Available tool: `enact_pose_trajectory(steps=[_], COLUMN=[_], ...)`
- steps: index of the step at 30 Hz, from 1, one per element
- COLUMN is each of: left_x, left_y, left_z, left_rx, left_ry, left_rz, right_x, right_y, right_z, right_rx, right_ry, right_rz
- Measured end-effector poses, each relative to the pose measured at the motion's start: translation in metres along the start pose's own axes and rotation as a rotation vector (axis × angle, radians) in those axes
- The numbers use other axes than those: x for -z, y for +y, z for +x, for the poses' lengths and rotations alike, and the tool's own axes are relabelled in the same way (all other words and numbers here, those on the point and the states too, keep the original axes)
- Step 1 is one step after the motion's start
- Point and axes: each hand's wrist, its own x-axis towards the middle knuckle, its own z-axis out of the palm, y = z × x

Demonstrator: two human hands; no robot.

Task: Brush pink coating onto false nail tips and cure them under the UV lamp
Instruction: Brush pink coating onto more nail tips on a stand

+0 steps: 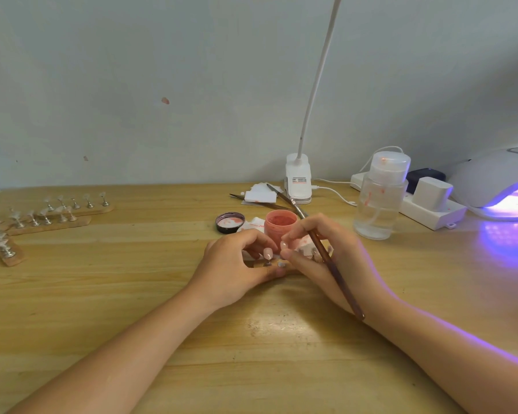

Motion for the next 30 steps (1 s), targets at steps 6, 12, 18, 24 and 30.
enact_pose_trajectory(steps=[6, 12, 18, 24, 30], left_x=[0.0, 0.001, 0.001, 0.002, 0.001], left_y=[0.001, 0.002, 0.004, 0.006, 0.005], left_z=[-0.001, -0.001, -0.001, -0.002, -0.001], left_rx=[-0.011, -0.028, -0.028, -0.03, -0.027], left_ry=[0.011, 0.015, 0.017, 0.003, 0.002], left_rz=[-0.003, 0.011, 0.009, -0.016, -0.032], right_x=[0.0, 0.0, 0.003, 0.018, 0.018], right_y=[0.003, 0.006, 0.008, 0.015, 0.017], right_z=[0.0, 0.001, 0.001, -0.001, 0.0], right_rx=[0.046, 0.064, 0.133, 0.162, 0.188], right_ry=[-0.044, -0.037, -0.012, -0.037, -0.057], right_rz=[-0.055, -0.092, -0.16, -0.265, -0.284])
